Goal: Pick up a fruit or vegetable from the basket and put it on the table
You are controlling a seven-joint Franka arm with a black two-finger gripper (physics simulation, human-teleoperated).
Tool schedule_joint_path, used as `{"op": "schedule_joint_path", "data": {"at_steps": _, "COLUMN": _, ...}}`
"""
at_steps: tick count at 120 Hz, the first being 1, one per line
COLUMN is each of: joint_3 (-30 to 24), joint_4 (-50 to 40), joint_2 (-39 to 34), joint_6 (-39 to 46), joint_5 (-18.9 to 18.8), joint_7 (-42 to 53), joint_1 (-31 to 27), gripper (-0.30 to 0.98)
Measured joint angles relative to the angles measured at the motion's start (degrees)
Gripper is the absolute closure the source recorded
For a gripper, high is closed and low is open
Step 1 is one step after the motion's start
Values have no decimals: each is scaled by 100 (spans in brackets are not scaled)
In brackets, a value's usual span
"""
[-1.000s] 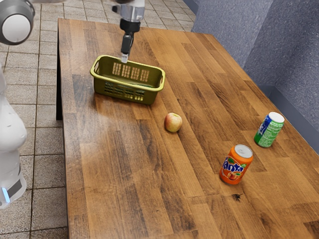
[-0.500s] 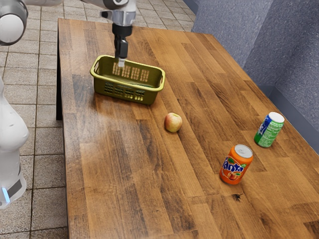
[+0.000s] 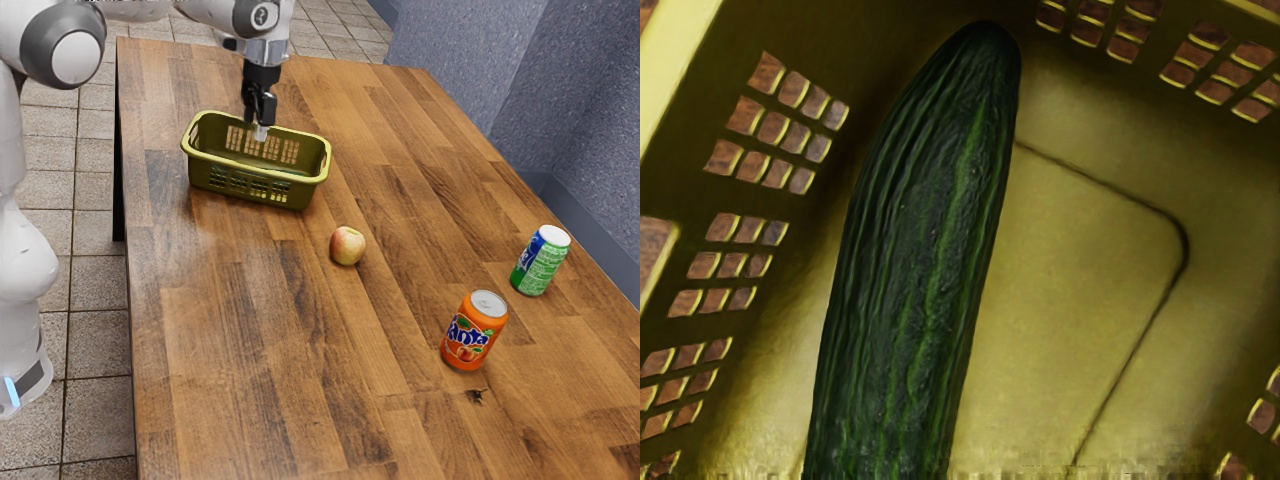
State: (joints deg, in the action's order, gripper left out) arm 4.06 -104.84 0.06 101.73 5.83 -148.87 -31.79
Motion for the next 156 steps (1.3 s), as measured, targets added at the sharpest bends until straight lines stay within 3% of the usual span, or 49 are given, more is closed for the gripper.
{"op": "schedule_joint_path", "data": {"at_steps": 28, "joint_3": -11, "joint_4": 50, "joint_2": 220, "joint_6": 313, "joint_5": 51, "joint_7": -34, "joint_1": 95, "gripper": 0}}
{"op": "schedule_joint_path", "data": {"at_steps": 78, "joint_3": -42, "joint_4": -526, "joint_2": -206, "joint_6": 513, "joint_5": 178, "joint_7": -76, "joint_1": 214, "gripper": 0}}
{"op": "schedule_joint_path", "data": {"at_steps": 120, "joint_3": -118, "joint_4": -800, "joint_2": -132, "joint_6": 906, "joint_5": 213, "joint_7": -83, "joint_1": 604, "gripper": 6}}
{"op": "schedule_joint_path", "data": {"at_steps": 156, "joint_3": -104, "joint_4": -838, "joint_2": -12, "joint_6": 1113, "joint_5": 266, "joint_7": 46, "joint_1": 377, "gripper": 6}}
